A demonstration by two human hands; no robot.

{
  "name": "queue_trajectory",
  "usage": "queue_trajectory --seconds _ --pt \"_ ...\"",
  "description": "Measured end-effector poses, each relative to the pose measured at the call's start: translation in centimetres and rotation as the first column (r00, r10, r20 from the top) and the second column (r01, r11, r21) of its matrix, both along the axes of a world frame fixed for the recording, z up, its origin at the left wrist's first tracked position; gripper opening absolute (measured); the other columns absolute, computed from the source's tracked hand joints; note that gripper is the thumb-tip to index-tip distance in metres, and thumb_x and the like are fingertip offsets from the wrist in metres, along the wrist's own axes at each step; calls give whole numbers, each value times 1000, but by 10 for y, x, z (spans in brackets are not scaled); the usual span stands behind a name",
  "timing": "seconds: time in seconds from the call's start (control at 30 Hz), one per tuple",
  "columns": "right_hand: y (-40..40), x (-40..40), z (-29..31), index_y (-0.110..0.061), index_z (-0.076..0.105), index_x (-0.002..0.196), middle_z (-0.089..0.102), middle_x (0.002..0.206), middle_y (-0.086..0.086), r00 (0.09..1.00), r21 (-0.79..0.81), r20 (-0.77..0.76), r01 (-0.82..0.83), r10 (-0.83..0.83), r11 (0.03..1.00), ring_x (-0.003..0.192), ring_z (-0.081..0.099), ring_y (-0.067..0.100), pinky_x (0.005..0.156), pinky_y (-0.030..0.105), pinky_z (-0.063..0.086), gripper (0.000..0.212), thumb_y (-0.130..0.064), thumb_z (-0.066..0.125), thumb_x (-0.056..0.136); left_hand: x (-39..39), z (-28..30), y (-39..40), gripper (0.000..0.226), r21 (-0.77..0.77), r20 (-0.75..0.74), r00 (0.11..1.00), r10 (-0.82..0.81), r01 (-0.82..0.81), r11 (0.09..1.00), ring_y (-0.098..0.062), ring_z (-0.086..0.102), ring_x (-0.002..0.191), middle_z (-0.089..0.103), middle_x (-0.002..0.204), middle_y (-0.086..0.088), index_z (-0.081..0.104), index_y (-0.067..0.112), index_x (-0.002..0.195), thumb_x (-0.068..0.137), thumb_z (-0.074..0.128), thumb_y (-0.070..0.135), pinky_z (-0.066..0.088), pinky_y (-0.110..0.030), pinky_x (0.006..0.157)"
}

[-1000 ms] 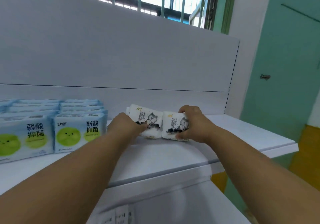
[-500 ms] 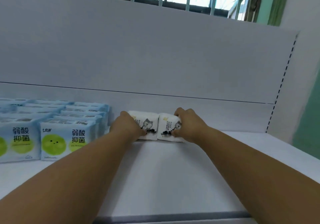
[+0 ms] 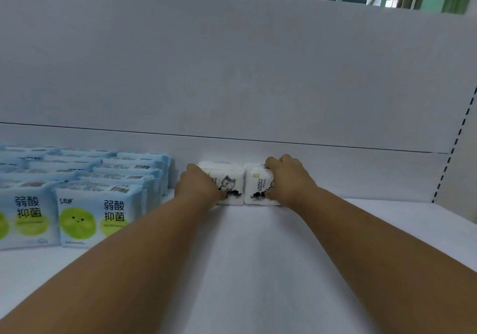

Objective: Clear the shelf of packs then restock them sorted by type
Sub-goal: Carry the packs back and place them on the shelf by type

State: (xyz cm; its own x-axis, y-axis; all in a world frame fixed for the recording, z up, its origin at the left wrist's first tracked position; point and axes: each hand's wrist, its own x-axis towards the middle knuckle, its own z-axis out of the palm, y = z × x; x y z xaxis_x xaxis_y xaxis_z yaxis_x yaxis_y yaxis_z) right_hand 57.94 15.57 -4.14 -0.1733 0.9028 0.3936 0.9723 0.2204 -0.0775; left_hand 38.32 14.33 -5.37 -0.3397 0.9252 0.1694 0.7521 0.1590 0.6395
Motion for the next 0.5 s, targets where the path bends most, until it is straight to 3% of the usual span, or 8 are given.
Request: queue_trajectory --seconds 0.2,0.3,0.5 --pt "-32 -17 4 -21 39 133 45 124 10 986 70 120 107 -115 992 114 43 29 89 39 38 67 -45 72 79 10 8 -39 75 116 -41 999 -6 11 993 -32 43 124 38 134 -15 33 5 133 79 78 33 41 -38 100" --pt "-60 -33 8 -22 41 132 47 126 8 987 125 69 136 -146 983 115 45 29 90 40 37 65 -48 70 80 15 8 -67 60 252 -131 975 -179 207 945 -31 47 117 43 128 -14 36 7 131 84 70 25 42 -37 96" --pt "-145 -64 10 -23 42 134 49 128 7 954 207 -90 299 -286 932 115 46 26 91 38 39 61 -42 69 83 -5 10 -120 53 277 -228 844 -486 535 798 -28 52 107 50 122 -10 42 12 129 83 68 16 49 -37 90"
